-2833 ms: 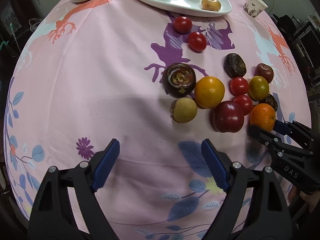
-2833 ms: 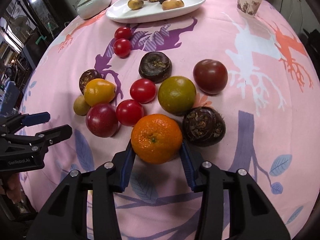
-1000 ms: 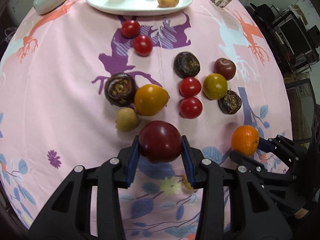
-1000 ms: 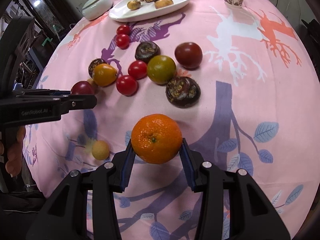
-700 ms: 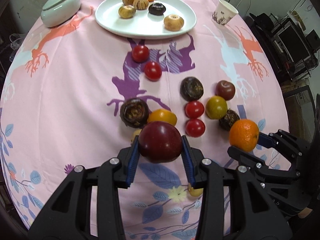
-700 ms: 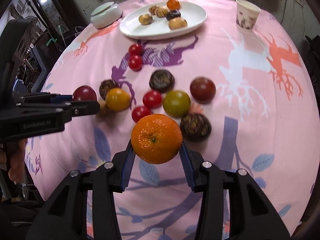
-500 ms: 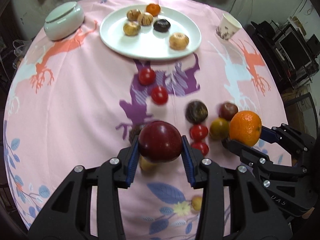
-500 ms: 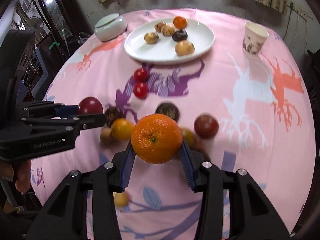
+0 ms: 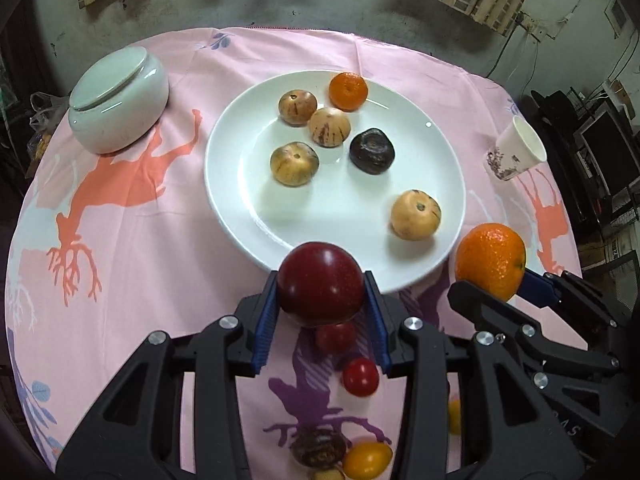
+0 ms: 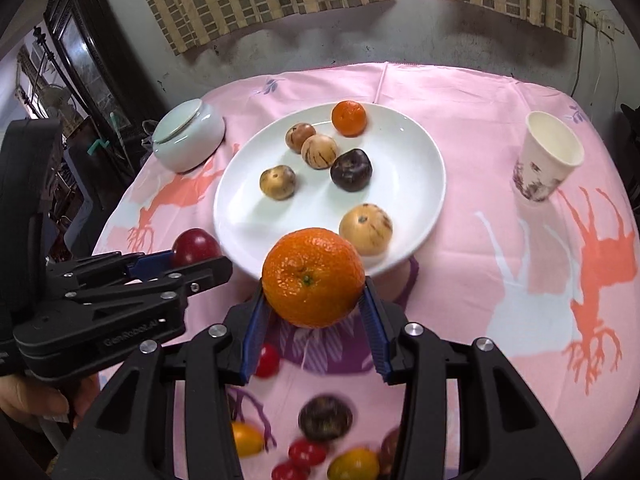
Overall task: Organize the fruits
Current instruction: 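Carry the plum and mandarin onto the white plate and open both tools, then withdraw both open tools from the plate back to the fruit pile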
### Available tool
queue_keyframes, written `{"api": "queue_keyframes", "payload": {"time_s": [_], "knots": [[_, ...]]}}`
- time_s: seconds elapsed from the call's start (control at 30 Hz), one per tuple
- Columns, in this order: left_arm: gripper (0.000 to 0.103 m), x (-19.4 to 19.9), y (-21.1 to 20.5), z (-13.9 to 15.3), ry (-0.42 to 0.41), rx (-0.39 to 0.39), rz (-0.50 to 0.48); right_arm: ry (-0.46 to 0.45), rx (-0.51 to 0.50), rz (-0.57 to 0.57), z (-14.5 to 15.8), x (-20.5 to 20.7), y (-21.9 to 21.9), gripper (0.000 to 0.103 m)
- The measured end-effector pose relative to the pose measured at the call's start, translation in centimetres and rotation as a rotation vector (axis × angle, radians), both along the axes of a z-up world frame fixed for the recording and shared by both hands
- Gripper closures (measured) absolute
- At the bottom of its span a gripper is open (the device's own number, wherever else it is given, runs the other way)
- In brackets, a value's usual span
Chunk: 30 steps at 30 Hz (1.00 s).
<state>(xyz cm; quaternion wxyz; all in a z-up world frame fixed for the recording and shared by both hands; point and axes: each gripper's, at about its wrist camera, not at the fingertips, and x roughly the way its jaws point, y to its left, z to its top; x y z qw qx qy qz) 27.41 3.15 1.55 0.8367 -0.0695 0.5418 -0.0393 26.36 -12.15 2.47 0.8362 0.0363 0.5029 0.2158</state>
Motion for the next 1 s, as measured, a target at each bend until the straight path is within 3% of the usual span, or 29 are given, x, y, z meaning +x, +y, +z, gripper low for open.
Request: {"api": "queue_keyframes", "payload": {"time_s": [0.1, 0.37, 0.5, 0.57, 0.8, 0.9, 1.0], "knots": [[0.062, 1.5, 0.1, -1.0, -0.01, 0.058, -0.005, 0.011, -0.005, 0.016, -1.2, 1.6, 1.0, 0.058], [0.061, 3.7, 1.4, -3.2, 0.001, 0.098, 0.024, 0.013, -0.063, 0.025, -3.9, 3.6, 2.9, 0.057], [0.034, 3.2, 2.0, -2.5, -0.036, 0.134, 0.106, 0.043, -0.016, -0.023, -4.4, 4.1, 2.1, 0.052], [0.031, 3.0, 2.5, -2.3, -0.039, 0.091, 0.118, 0.03, -0.011, -0.061, -4.2, 4.0, 1.4, 0.036], [0.027, 0.7, 1.5, -0.5, -0.059, 0.143, 0.102, -0.009, -0.014, -0.045, -2.6, 2.2, 0.2, 0.036], [0.018, -1.4, 0.8, 0.6, -0.07, 0.149, 0.094, 0.001, 0.001, -0.054, -1.9, 0.5, -1.0, 0.036], [0.016, -3.9, 0.1, 1.0, -0.069, 0.147, 0.084, -0.011, -0.003, -0.059, -1.1, -1.8, -2.0, 0.035]]}}
